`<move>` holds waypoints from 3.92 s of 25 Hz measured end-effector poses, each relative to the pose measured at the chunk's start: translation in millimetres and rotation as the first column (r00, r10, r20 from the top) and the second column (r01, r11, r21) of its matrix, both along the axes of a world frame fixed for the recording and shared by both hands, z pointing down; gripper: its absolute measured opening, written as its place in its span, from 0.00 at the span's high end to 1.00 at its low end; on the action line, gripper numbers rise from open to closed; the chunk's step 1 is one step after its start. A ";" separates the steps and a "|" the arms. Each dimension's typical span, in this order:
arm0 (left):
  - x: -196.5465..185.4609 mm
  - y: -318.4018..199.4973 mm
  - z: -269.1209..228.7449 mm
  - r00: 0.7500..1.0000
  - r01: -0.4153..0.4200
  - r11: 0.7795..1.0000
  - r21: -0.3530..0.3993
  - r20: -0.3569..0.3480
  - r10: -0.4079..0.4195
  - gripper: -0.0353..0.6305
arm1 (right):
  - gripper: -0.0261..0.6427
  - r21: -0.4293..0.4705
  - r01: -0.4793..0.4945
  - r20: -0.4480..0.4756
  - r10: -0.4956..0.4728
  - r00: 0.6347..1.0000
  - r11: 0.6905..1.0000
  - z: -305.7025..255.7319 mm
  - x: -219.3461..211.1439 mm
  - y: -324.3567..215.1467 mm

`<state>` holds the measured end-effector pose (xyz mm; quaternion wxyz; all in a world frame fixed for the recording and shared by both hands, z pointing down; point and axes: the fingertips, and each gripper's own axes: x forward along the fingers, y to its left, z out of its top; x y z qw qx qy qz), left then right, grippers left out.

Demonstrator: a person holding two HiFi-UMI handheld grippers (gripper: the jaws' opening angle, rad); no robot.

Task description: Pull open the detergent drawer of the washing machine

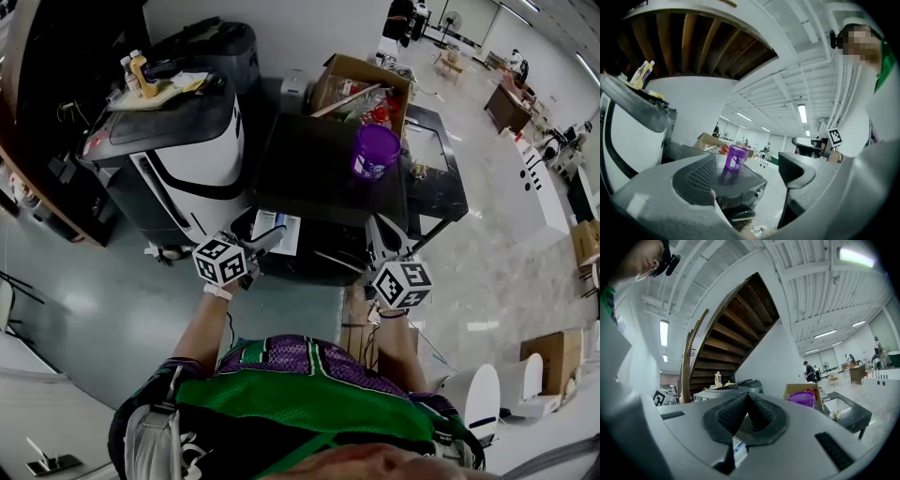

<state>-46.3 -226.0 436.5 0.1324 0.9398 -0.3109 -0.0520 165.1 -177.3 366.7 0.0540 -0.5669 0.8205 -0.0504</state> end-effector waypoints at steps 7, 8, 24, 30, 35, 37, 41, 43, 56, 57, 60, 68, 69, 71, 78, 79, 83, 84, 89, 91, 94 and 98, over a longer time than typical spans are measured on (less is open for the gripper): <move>3.4 3.4 -54.9 0.998 0.049 0.990 0.131 0.041 -0.055 0.30 | 0.96 0.001 0.012 0.001 -0.012 1.000 1.000 -10.1 0.2 5.5; 2.3 4.0 -60.0 0.997 0.057 0.989 0.140 0.041 -0.063 0.30 | 0.96 0.000 0.015 -0.005 -0.015 1.000 1.000 -10.9 -0.7 6.4; 37.3 15.1 -116.9 0.995 0.063 0.973 0.222 0.057 -0.077 0.56 | 0.96 0.030 0.022 -0.014 -0.022 1.000 0.999 -44.8 30.5 6.1; 58.9 24.7 -130.9 0.990 0.094 0.957 0.276 0.080 -0.120 0.68 | 0.96 0.041 0.059 -0.012 -0.058 0.998 0.997 -50.3 48.9 3.9; 77.8 31.7 -133.8 0.981 0.126 0.950 0.287 0.109 -0.163 0.71 | 0.96 0.057 0.072 -0.001 -0.072 0.997 0.996 -56.2 67.5 7.9; 85.3 31.3 -136.1 0.977 0.136 0.948 0.289 0.118 -0.176 0.72 | 0.96 0.062 0.075 -0.001 -0.075 0.997 0.995 -59.3 74.7 7.0; 97.2 27.1 -142.3 0.972 0.163 0.944 0.288 0.119 -0.204 0.74 | 0.96 0.069 0.086 0.003 -0.086 0.996 0.994 -64.8 86.3 2.4; 100.7 24.7 -144.7 0.968 0.182 0.941 0.284 0.118 -0.223 0.76 | 0.96 0.073 0.094 0.003 -0.095 0.995 0.993 -67.7 89.8 1.0; 95.8 30.5 -154.5 0.942 0.242 0.918 0.315 0.151 -0.300 0.78 | 0.96 0.094 0.141 0.004 -0.142 0.990 0.985 -76.2 78.2 -0.4; 94.5 31.0 -155.4 0.938 0.249 0.914 0.321 0.156 -0.310 0.78 | 0.96 0.095 0.143 0.005 -0.144 0.990 0.985 -77.2 76.6 0.5; 92.3 32.8 -155.8 0.932 0.256 0.908 0.331 0.164 -0.322 0.79 | 0.96 0.093 0.148 0.005 -0.149 0.989 0.985 -76.3 71.6 4.1; 82.6 40.8 -141.5 0.940 0.265 0.919 0.293 0.132 -0.314 0.82 | 0.96 0.073 0.127 -0.014 -0.126 0.992 0.989 -62.8 67.0 17.0; 82.1 41.4 -141.1 0.941 0.268 0.918 0.291 0.125 -0.314 0.84 | 0.96 0.071 0.125 -0.016 -0.124 0.992 0.990 -62.1 67.7 18.0; 82.6 42.8 -141.0 0.943 0.269 0.919 0.290 0.116 -0.312 0.87 | 0.96 0.072 0.119 -0.022 -0.118 0.993 0.990 -61.6 69.1 19.6; 84.5 47.3 -146.0 0.947 0.259 0.918 0.300 0.107 -0.302 0.91 | 0.96 0.083 0.108 -0.020 -0.106 0.994 0.991 -65.9 71.2 20.3; 83.7 48.0 -146.5 0.947 0.259 0.918 0.301 0.106 -0.303 0.92 | 0.96 0.083 0.107 -0.021 -0.106 0.994 0.991 -66.1 70.9 20.0; 79.7 47.9 -147.0 0.947 0.260 0.917 0.302 0.105 -0.303 0.92 | 0.96 0.088 0.106 -0.029 -0.103 0.994 0.990 -68.2 68.1 17.6; 78.5 47.8 -146.7 0.946 0.263 0.916 0.302 0.105 -0.306 0.92 | 0.96 0.091 0.103 -0.032 -0.101 0.994 0.990 -68.8 67.4 17.0; 74.0 50.5 -147.1 0.942 0.267 0.913 0.309 0.115 -0.315 0.92 | 0.96 0.097 0.085 -0.064 -0.079 0.995 0.992 -69.5 63.5 17.6; 71.6 51.5 -148.2 0.942 0.270 0.912 0.310 0.113 -0.317 0.92 | 0.96 0.096 0.086 -0.067 -0.079 0.995 0.992 -69.3 60.6 18.0; 67.8 52.4 -149.6 0.940 0.274 0.908 0.315 0.113 -0.323 0.92 | 0.96 0.098 0.094 -0.065 -0.087 0.994 0.991 -70.2 56.1 18.5; 63.1 52.2 -148.6 0.939 0.279 0.909 0.310 0.110 -0.326 0.92 | 0.96 0.095 0.101 -0.062 -0.096 0.993 0.990 -69.6 51.3 18.2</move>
